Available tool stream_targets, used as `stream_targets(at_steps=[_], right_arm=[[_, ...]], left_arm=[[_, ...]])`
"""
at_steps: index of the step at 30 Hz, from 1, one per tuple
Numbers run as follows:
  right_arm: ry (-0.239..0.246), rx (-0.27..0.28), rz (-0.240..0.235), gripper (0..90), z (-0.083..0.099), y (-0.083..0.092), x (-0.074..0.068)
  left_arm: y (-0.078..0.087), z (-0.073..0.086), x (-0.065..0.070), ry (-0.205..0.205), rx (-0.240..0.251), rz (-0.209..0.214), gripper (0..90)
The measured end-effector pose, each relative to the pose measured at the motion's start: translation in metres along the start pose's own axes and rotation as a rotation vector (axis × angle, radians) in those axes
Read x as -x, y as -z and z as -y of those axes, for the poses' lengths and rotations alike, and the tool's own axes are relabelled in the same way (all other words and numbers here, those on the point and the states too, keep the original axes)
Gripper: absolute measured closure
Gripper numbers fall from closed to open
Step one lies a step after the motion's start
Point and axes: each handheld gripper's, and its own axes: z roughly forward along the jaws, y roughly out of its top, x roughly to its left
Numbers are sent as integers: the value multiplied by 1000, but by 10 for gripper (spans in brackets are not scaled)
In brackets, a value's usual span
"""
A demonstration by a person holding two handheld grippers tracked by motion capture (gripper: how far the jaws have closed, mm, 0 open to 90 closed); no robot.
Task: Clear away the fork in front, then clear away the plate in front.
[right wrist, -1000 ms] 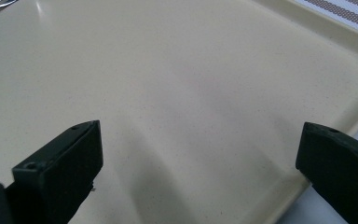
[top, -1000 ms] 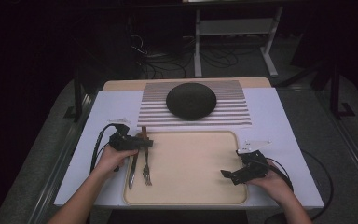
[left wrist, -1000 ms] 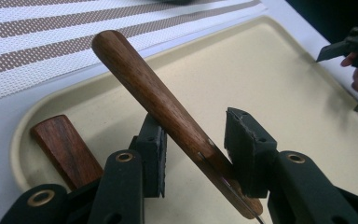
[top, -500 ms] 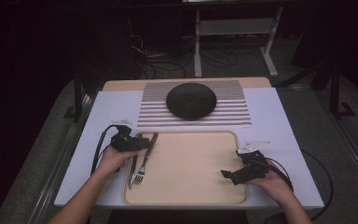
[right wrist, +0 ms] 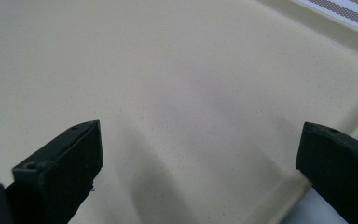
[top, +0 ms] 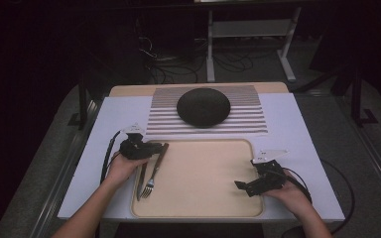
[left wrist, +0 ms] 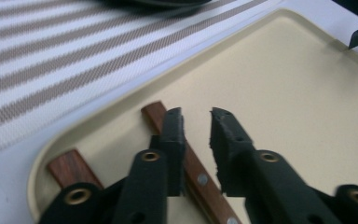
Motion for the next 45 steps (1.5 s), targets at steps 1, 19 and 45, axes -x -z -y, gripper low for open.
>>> stream_targets(at_steps=[1,19,45], right_arm=[[0,0,0,4,0,0,0],[1,-1,-1,4,0,0,0],[-6,2,3,4,0,1,2]], left_arm=[[-1,-1,2,-12,-1,-5,811],[-21,3,4,-98,-131,-56,900],[-20,-34,-8,-170,-40,-21,477]])
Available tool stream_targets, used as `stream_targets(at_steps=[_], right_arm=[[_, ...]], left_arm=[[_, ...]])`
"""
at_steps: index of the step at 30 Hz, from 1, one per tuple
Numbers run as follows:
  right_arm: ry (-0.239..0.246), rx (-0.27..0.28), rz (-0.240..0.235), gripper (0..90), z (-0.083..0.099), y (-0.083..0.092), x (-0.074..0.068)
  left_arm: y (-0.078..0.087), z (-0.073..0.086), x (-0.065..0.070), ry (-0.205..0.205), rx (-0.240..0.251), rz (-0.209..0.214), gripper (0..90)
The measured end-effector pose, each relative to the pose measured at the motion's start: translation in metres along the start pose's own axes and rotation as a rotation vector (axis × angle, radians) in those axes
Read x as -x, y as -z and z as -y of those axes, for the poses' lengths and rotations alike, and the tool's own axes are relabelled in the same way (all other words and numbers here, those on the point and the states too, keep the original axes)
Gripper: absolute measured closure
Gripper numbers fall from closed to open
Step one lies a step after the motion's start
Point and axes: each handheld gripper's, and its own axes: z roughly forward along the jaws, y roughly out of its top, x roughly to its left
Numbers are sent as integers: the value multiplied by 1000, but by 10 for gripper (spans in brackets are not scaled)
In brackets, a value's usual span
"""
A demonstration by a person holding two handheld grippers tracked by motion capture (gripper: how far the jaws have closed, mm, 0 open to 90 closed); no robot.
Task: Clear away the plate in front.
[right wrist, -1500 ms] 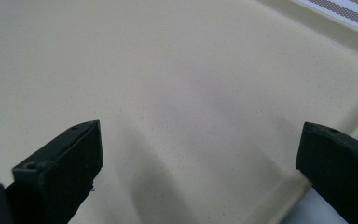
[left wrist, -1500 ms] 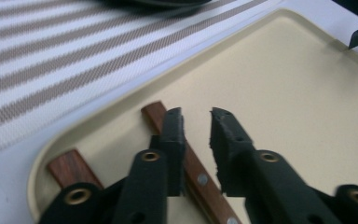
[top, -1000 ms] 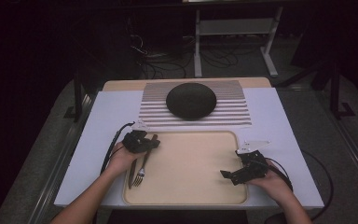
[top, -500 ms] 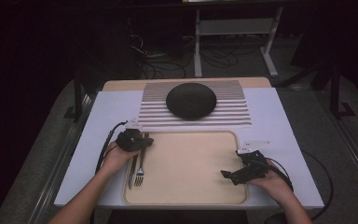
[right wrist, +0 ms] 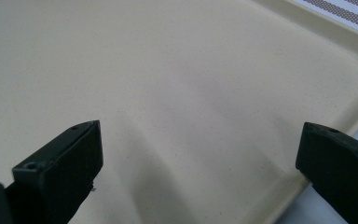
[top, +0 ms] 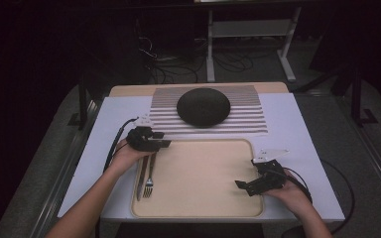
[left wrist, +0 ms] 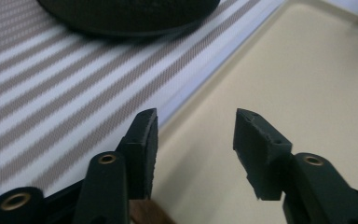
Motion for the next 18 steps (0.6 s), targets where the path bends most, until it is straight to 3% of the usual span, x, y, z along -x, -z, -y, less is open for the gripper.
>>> stream_targets(at_steps=[6,10,13,14,15,17,18], right_arm=[[-4,4,0,4,0,0,1],[-6,3,-2,4,0,0,0],[-8,4,-3,4,0,-1,1],[-7,4,-4,4,0,-1,1],[-7,1,-3,4,0,-1,1],[-10,1,-2,4,0,-1,1],[-10,1,-2,4,0,-1,1]], left_arm=[[-19,-16,-8,-107,-9,3,470],[-30,-25,-13,-141,6,7,475],[-38,-32,-16,-201,13,-4,487],[-38,-32,-16,-201,13,-4,497],[-43,-36,-18,-255,12,-16,504],[-49,-40,-19,-326,1,-38,516],[-49,-40,-19,-326,1,-38,517]])
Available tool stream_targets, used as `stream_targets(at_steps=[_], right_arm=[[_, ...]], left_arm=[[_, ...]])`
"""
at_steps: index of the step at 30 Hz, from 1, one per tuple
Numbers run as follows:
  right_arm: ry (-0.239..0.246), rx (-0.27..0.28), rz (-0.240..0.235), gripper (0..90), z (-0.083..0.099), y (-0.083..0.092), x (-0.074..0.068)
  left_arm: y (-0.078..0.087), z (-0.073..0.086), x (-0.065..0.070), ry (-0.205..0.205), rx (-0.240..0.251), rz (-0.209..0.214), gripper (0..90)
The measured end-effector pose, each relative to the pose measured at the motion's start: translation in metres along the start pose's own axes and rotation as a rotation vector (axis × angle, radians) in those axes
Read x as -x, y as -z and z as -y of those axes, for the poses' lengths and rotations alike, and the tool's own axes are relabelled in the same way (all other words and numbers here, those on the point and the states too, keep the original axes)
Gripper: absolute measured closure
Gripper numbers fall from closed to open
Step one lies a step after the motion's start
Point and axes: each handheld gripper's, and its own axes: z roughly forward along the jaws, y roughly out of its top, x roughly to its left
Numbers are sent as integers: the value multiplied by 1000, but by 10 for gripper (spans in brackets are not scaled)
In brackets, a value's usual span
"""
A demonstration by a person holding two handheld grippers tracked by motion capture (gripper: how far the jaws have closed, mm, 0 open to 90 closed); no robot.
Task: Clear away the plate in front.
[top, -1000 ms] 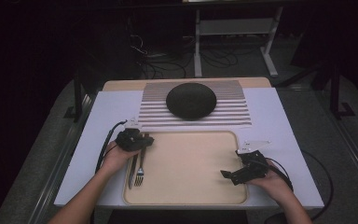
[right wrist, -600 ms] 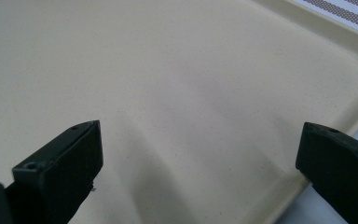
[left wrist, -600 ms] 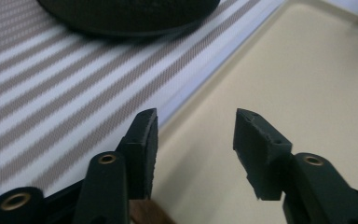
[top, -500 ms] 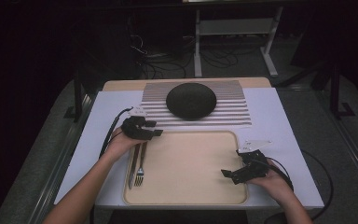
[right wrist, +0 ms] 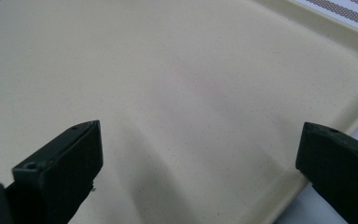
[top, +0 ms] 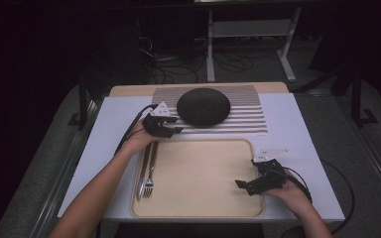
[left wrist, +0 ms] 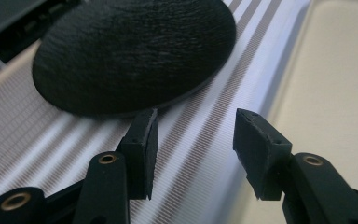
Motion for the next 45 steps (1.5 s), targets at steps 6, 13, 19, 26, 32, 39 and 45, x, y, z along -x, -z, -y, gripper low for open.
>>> stream_targets(at_steps=[6,13,19,26,32,39,45], right_arm=[[-5,5,-1,4,1,0,1],[-7,7,-2,4,1,0,1],[-7,11,0,4,1,1,2],[-8,17,2,4,1,1,2],[-8,18,4,4,2,1,2],[-7,18,4,4,2,1,2],[-7,20,2,4,2,1,3]], left_arm=[[-15,-9,-2,-190,-23,-34,550],[-26,-15,4,-339,-61,-63,595],[-38,-17,14,-637,-158,-129,681],[-50,-10,21,-772,-175,-182,718],[-59,-6,22,-834,-194,-237,741],[-66,-3,22,-885,-188,-267,767],[-72,0,21,-937,-177,-291,767]])
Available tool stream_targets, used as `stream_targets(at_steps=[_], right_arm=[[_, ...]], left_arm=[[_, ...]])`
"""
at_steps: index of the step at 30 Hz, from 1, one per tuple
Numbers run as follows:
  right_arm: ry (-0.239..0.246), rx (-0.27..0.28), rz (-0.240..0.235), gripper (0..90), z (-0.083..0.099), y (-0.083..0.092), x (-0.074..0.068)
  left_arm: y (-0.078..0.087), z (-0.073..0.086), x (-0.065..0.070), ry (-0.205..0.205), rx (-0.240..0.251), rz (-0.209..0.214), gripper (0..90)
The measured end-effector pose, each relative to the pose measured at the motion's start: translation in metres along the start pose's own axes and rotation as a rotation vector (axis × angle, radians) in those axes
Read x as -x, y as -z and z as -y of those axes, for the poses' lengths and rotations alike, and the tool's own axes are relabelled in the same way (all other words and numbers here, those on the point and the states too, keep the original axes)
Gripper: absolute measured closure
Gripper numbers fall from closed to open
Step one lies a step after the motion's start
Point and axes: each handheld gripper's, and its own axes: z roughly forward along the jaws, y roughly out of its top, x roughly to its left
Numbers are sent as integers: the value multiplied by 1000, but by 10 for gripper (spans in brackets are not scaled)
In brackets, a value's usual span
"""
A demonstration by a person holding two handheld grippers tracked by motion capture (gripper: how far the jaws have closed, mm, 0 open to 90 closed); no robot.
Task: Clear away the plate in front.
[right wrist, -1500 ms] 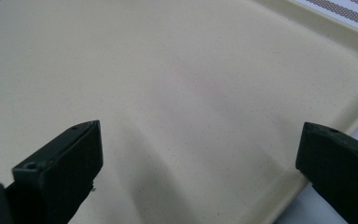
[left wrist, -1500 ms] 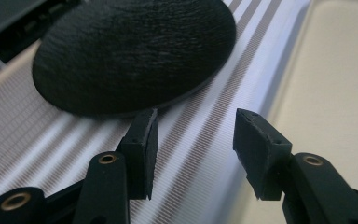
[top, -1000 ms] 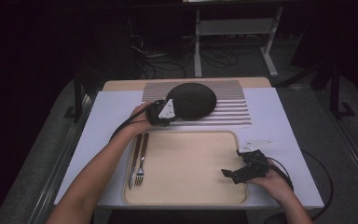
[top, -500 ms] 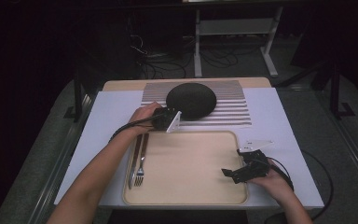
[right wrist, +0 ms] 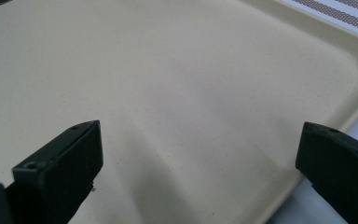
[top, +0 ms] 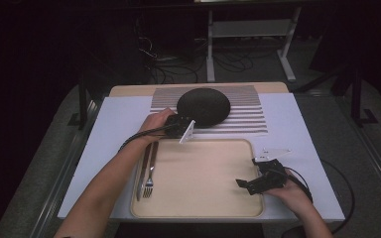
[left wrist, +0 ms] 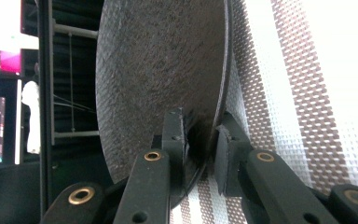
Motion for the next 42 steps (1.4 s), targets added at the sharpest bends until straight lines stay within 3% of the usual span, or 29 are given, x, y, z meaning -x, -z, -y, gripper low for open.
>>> stream_targets(at_steps=[10,14,23,29,33,42], right_arm=[[-2,9,-7,4,1,0,1],[-3,12,-7,4,1,0,1],[-20,20,-15,4,2,0,1],[-16,15,-14,4,0,-1,2],[-21,21,-12,4,1,0,2],[-24,19,-7,4,1,1,2]], left_arm=[[-6,-2,3,-57,-13,-28,788],[-6,-4,5,-103,-29,-51,805],[-2,-11,4,-111,-30,-94,856],[-1,-16,-1,-131,-34,-86,869],[0,-20,-2,-105,-44,-86,870],[5,-29,-2,-118,-89,-79,873]])
